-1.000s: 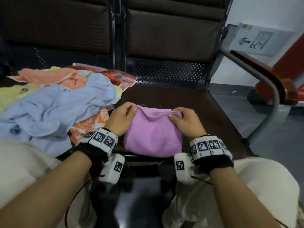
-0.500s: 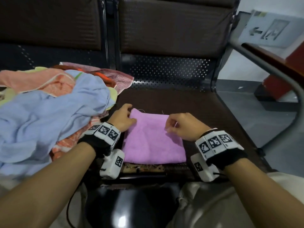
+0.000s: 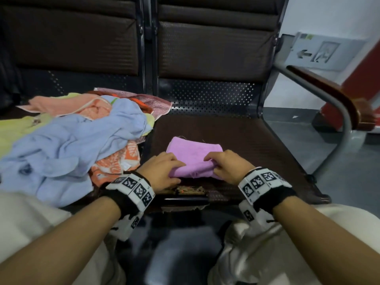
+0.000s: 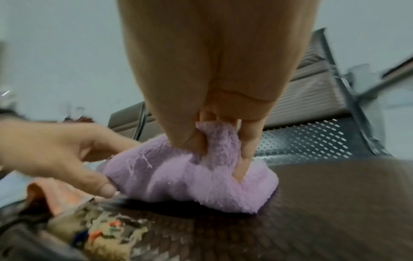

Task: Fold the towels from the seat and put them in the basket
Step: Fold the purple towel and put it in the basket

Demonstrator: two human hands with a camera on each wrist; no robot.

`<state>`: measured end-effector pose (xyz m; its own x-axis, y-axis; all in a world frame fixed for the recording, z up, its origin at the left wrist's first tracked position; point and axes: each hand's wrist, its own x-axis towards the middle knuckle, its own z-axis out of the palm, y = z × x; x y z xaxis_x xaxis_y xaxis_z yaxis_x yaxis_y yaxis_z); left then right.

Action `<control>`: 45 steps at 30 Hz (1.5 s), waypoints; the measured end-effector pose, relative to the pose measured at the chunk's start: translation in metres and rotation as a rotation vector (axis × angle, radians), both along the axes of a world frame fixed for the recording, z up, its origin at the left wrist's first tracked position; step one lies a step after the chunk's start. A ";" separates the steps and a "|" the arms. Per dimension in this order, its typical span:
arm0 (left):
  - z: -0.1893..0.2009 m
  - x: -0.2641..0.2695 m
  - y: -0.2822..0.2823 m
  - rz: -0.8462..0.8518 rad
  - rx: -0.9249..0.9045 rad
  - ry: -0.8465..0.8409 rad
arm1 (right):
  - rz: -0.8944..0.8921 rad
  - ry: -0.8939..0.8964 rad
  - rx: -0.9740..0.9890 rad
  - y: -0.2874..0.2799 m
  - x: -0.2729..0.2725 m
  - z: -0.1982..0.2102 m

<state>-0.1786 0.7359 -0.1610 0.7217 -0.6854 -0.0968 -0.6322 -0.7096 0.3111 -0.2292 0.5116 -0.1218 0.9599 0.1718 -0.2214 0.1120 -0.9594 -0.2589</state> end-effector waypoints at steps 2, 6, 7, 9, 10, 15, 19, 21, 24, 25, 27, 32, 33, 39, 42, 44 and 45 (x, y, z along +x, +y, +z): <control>0.003 -0.005 0.002 -0.014 -0.009 -0.089 | -0.019 -0.055 0.095 -0.007 -0.008 0.000; 0.010 -0.011 -0.002 0.076 -0.168 0.015 | 0.021 0.007 0.115 -0.015 -0.022 -0.005; 0.012 -0.010 -0.002 0.095 -0.189 0.062 | 0.028 0.041 0.096 -0.016 -0.023 -0.008; 0.014 -0.004 -0.002 0.104 -0.236 0.118 | -0.004 0.037 0.082 -0.020 -0.020 -0.013; 0.015 -0.001 -0.003 0.104 -0.264 0.140 | -0.036 0.006 0.105 -0.023 -0.016 -0.013; 0.020 0.030 -0.008 0.132 -0.302 0.215 | -0.212 0.013 0.323 -0.038 0.018 -0.010; 0.013 0.059 -0.013 0.203 -0.231 0.218 | -0.368 0.096 0.421 -0.045 0.049 -0.023; 0.006 0.070 -0.016 0.243 -0.197 0.212 | -0.444 0.129 0.444 -0.046 0.061 -0.031; -0.006 0.083 -0.020 0.284 -0.174 0.204 | -0.468 0.108 0.234 -0.051 0.074 -0.036; -0.010 0.085 -0.021 0.294 -0.170 0.206 | -0.461 0.123 0.145 -0.053 0.077 -0.037; -0.015 0.085 -0.023 0.283 -0.133 0.225 | -0.437 0.224 0.001 -0.053 0.079 -0.039; -0.005 0.082 -0.020 0.181 0.061 0.233 | -0.439 0.365 0.191 -0.039 0.076 -0.037; 0.000 0.080 -0.019 0.154 0.136 0.203 | -0.432 0.325 0.282 -0.035 0.073 -0.032; 0.043 0.046 -0.029 0.000 -0.318 0.261 | -0.229 0.003 0.761 -0.010 0.035 0.022; 0.074 0.025 -0.043 -0.120 -0.512 0.307 | -0.113 -0.088 0.884 -0.012 0.001 0.066; 0.094 0.009 -0.054 -0.148 -0.522 0.340 | -0.095 -0.203 0.894 -0.020 -0.023 0.094; 0.102 0.001 -0.059 -0.151 -0.518 0.367 | -0.115 -0.268 0.893 -0.026 -0.035 0.106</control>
<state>-0.1779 0.6773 -0.0588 0.5966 -0.8009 0.0512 -0.5008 -0.3217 0.8035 -0.2644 0.4860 -0.0161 0.9814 0.0727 0.1776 0.1915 -0.4264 -0.8840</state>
